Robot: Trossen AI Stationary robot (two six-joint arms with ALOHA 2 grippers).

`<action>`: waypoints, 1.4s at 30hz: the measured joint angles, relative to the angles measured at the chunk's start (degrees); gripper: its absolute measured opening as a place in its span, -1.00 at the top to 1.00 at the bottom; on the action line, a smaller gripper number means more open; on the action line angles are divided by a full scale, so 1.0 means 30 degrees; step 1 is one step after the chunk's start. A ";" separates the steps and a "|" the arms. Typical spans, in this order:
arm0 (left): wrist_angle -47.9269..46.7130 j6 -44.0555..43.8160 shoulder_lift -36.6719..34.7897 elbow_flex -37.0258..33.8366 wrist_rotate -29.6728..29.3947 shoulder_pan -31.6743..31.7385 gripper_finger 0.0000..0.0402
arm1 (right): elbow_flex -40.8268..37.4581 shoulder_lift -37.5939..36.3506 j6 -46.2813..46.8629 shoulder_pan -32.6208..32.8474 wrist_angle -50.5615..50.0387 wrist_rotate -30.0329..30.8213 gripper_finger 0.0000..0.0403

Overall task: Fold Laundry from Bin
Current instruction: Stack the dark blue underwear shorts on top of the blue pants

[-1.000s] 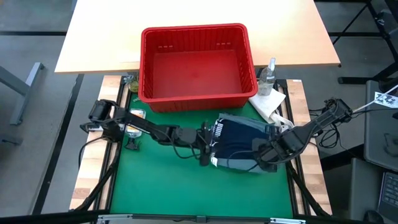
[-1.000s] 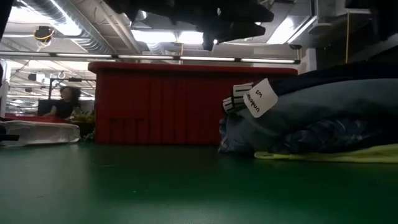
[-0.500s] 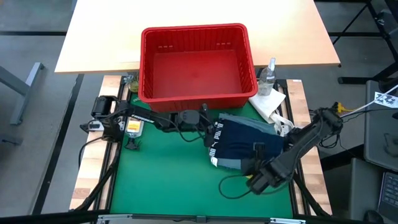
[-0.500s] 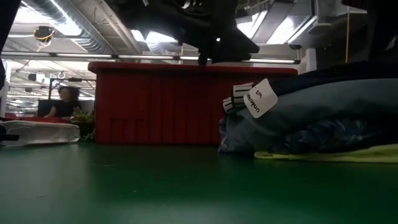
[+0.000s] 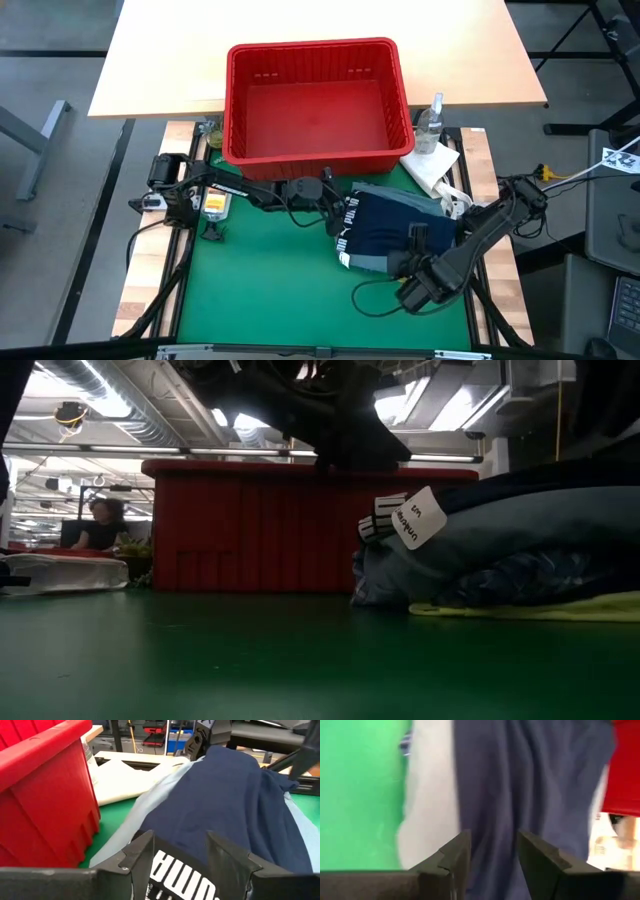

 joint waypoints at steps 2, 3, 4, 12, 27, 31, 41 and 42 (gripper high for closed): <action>0.0001 -0.0015 0.0000 0.0000 0.0011 -0.0004 0.15 | 0.0026 0.0009 -0.0015 -0.0056 -0.0428 0.0571 0.21; 0.0015 -0.0022 0.0000 0.0000 0.0011 -0.0004 0.15 | -0.0023 0.0015 -0.0008 -0.0071 -0.0513 0.0718 0.21; 0.0022 -0.0022 0.0000 0.0000 0.0004 0.0003 0.15 | -0.0133 0.0015 -0.0015 -0.0133 -0.0475 0.0723 0.21; 0.0204 -0.0022 0.1161 0.0000 -0.0007 0.0000 0.15 | -0.2164 0.0075 0.0007 -0.0166 0.1149 -0.1174 0.21; 0.0117 -0.0022 0.2125 0.0000 -0.1579 0.0885 0.15 | -0.2467 0.0095 -0.1183 -0.0122 0.3057 -0.6436 0.21; 0.0124 -0.0029 0.1670 0.0000 -0.1005 0.0765 0.15 | -0.2463 0.0090 -0.1185 -0.0122 0.3062 -0.7072 0.21; 0.0226 0.0581 -0.0322 0.0000 -0.0894 -0.0333 0.15 | 0.0139 -0.0007 -0.1202 -0.0122 0.1098 -0.6576 0.21; 0.0228 0.0568 -0.0372 0.0000 -0.0744 -0.0514 0.15 | 0.0281 -0.0007 -0.1202 -0.0115 0.0925 -0.6579 0.21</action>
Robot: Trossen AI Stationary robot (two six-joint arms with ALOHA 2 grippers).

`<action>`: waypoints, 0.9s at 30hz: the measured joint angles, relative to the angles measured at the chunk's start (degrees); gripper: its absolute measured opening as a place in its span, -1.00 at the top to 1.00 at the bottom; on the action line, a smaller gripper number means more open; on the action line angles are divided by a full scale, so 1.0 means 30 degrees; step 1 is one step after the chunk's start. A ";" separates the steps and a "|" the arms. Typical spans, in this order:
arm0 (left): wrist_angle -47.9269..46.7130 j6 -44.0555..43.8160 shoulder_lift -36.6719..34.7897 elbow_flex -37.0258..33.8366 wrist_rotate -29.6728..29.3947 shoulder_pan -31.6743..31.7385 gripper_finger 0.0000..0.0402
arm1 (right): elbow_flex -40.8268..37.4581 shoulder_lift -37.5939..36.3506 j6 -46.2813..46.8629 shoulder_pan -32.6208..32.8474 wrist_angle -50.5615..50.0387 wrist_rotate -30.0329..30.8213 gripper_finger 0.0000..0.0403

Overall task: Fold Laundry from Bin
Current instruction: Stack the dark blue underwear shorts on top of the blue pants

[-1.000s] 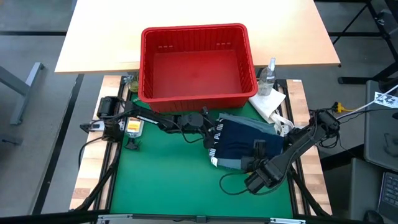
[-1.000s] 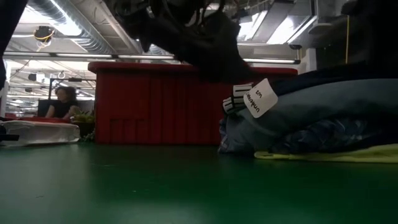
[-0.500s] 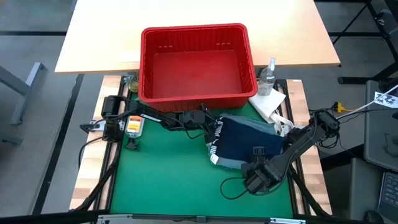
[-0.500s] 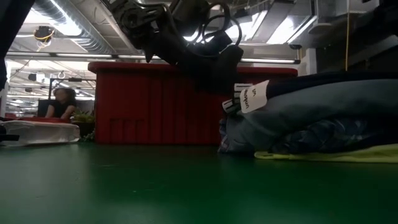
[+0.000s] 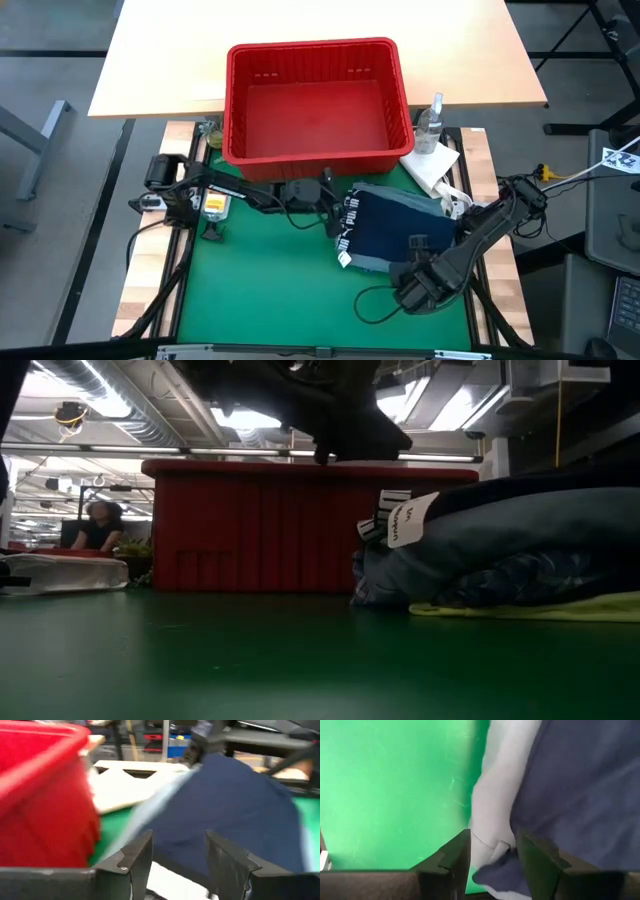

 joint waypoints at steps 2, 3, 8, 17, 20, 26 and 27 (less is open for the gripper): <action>-0.0132 -0.0021 -0.0007 0.0000 0.0711 -0.0458 0.15 | 0.0108 0.0000 0.0026 0.0241 -0.0320 0.0021 0.21; -0.0199 -0.0061 0.0005 0.0000 0.1050 -0.0710 0.15 | 0.0108 -0.0007 0.0029 0.0337 -0.0452 0.0134 0.21; -0.1529 -0.0087 0.0117 0.0000 0.1125 -0.2093 0.15 | 0.0108 0.0075 0.1086 0.1187 -0.1846 0.0855 0.21; -0.2712 -0.0099 0.0986 0.0006 -0.0554 -0.3285 0.15 | 0.0076 0.0087 0.4122 0.2288 -0.3045 0.3911 0.21; -0.2939 -0.0120 0.1601 0.0015 -0.0622 -0.3285 0.15 | -0.0427 0.0087 0.4181 0.2244 -0.2876 0.3950 0.21; -0.4069 -0.0528 0.2412 0.0015 -0.0637 -0.3276 0.15 | -0.2760 0.0100 0.4245 0.2230 -0.1485 0.2137 0.21; -0.4502 -0.0579 0.2412 0.0015 -0.0634 -0.3278 0.15 | -0.3076 0.0102 0.4248 0.2230 -0.1202 0.1696 0.21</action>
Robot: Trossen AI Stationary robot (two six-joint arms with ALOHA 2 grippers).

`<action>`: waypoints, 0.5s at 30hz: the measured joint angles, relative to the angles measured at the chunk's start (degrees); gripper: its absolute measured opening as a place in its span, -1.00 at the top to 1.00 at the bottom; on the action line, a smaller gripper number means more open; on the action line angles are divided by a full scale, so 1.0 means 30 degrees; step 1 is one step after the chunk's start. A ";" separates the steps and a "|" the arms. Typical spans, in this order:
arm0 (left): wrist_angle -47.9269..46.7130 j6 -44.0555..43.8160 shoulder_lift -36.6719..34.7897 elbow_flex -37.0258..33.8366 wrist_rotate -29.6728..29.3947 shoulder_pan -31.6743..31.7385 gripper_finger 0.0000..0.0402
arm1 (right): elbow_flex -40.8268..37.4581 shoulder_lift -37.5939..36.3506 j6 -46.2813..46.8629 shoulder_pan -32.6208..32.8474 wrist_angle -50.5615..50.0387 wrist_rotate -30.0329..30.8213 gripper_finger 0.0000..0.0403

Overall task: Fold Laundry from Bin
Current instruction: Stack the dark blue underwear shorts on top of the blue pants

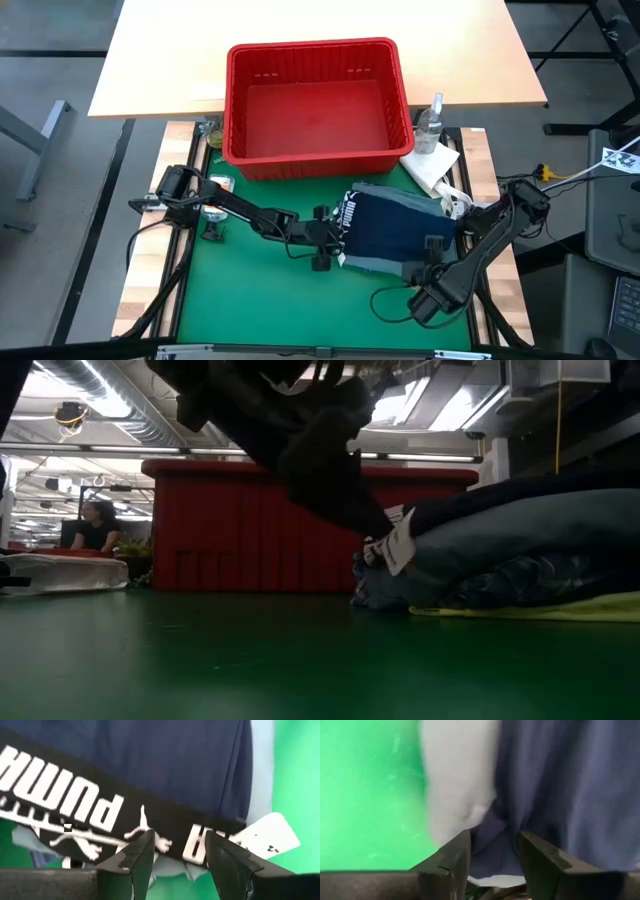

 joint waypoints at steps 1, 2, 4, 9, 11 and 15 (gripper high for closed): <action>-0.0282 -0.0018 0.0000 0.0000 -0.0007 -0.0015 0.15 | -0.0259 0.0000 0.0000 0.0000 0.0359 -0.0378 0.21; -0.0489 -0.0018 0.0000 0.0000 -0.0043 -0.0018 0.15 | -0.0439 0.0000 -0.0006 0.0001 0.0530 -0.0662 0.21; -0.0622 -0.0018 0.0000 0.0000 -0.0122 -0.0022 0.15 | -0.0710 0.0000 -0.0008 0.0015 0.0539 -0.1033 0.21; -0.0542 -0.0018 0.0000 0.0000 -0.0127 -0.0015 0.15 | -0.0679 0.0000 -0.0002 0.0000 0.0517 -0.1724 0.21; -0.0541 -0.0018 0.0000 0.0000 -0.0127 -0.0015 0.15 | -0.0459 0.0000 0.0000 0.0000 0.0535 -0.2269 0.21; -0.0522 0.0013 -0.0085 0.0000 -0.0134 -0.0015 0.15 | 0.0296 0.0000 -0.0013 0.0013 0.0504 -0.2787 0.21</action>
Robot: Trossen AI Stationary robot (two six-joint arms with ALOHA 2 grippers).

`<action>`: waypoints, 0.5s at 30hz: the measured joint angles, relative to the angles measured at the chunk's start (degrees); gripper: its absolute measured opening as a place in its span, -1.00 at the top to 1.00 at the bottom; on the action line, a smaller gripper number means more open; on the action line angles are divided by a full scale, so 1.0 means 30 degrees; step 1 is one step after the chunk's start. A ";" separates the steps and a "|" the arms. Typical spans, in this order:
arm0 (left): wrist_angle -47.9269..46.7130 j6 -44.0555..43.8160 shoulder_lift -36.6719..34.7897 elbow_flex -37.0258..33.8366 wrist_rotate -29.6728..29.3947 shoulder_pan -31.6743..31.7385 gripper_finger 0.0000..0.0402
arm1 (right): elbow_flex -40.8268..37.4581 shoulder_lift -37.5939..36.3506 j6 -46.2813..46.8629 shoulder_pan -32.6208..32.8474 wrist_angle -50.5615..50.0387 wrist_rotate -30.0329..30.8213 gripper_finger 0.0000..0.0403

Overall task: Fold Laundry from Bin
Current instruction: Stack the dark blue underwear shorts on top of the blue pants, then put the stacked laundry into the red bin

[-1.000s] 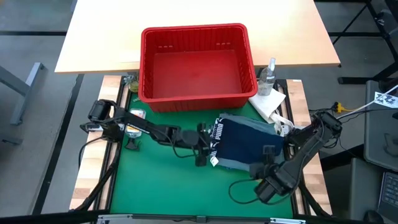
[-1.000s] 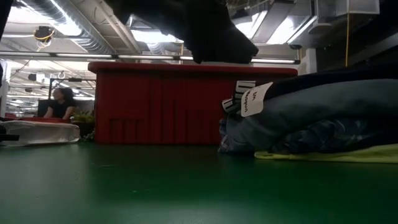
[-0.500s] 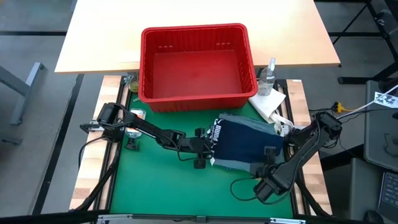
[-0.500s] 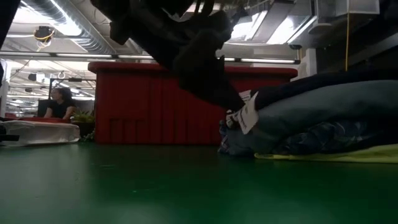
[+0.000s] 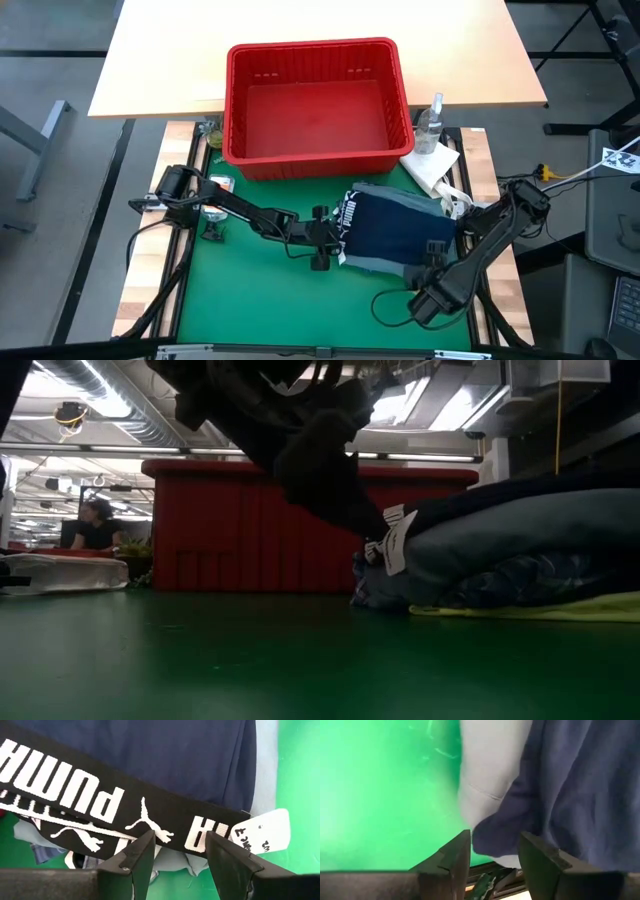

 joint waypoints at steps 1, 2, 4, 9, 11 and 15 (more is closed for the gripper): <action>-0.0034 0.0049 -0.0068 0.0000 0.0000 0.0000 0.15 | 0.0197 0.0000 -0.0001 0.0009 -0.0052 -0.0011 0.21; -0.0013 0.0049 -0.0110 0.0000 -0.0001 0.0000 0.15 | 0.0369 0.0000 -0.0057 0.0009 -0.0153 -0.0084 0.21; 0.0062 0.0063 -0.0195 0.0000 -0.0007 0.0000 0.15 | 0.0690 0.0000 -0.0091 0.0009 -0.0511 -0.0355 0.21; 0.0356 0.0056 -0.0275 -0.0004 0.0000 0.0000 0.15 | 0.1585 0.0000 -0.0108 0.0009 -0.1061 -0.0654 0.21; 0.0456 0.0056 -0.0339 -0.0007 -0.0007 0.0000 0.15 | 0.1903 0.0000 -0.0111 0.0004 -0.1039 -0.0650 0.21; 0.0400 0.0056 -0.0588 -0.0029 0.0013 0.0000 0.15 | 0.2274 0.0000 -0.0124 0.0009 -0.0686 -0.0653 0.21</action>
